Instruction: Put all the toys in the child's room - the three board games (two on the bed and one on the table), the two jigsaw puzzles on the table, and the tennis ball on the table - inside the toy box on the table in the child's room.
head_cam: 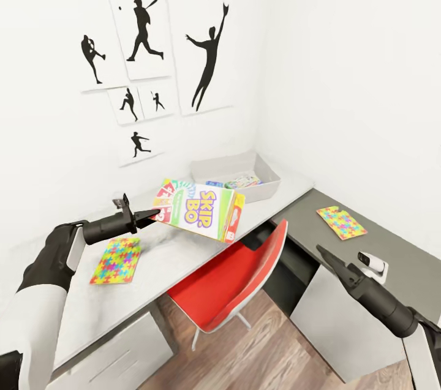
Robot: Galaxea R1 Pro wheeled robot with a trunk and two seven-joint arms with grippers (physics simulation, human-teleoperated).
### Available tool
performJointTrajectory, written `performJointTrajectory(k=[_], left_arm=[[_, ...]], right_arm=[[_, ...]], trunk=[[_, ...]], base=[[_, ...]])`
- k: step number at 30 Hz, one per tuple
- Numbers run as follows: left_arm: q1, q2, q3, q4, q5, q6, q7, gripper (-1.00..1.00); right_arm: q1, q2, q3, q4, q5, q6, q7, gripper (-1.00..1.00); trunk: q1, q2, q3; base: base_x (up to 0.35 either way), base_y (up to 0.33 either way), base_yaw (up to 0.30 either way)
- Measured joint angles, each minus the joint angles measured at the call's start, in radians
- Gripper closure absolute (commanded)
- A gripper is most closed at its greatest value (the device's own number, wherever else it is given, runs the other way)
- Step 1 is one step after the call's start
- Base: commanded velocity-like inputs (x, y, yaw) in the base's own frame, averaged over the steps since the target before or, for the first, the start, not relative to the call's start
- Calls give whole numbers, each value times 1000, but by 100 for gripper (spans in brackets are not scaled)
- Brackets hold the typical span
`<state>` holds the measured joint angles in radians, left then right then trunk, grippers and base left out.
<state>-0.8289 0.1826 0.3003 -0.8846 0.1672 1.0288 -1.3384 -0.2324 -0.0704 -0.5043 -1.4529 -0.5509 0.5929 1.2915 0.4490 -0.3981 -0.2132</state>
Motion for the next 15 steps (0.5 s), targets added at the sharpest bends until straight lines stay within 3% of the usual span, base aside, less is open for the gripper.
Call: performJointTrajectory(k=[9,15], left_arm=[[0,0,0,0,1,-1,-1,100],[0,-6,0,-1,2,0,0,100]], right_arm=[[0,0,0,0,0,0,2,-100],[0,0,0,0,0,-2,4,-100]], trunk=[[0,0,6],[0,0,14]], base=[[233,-243,159],[73,-298,191]])
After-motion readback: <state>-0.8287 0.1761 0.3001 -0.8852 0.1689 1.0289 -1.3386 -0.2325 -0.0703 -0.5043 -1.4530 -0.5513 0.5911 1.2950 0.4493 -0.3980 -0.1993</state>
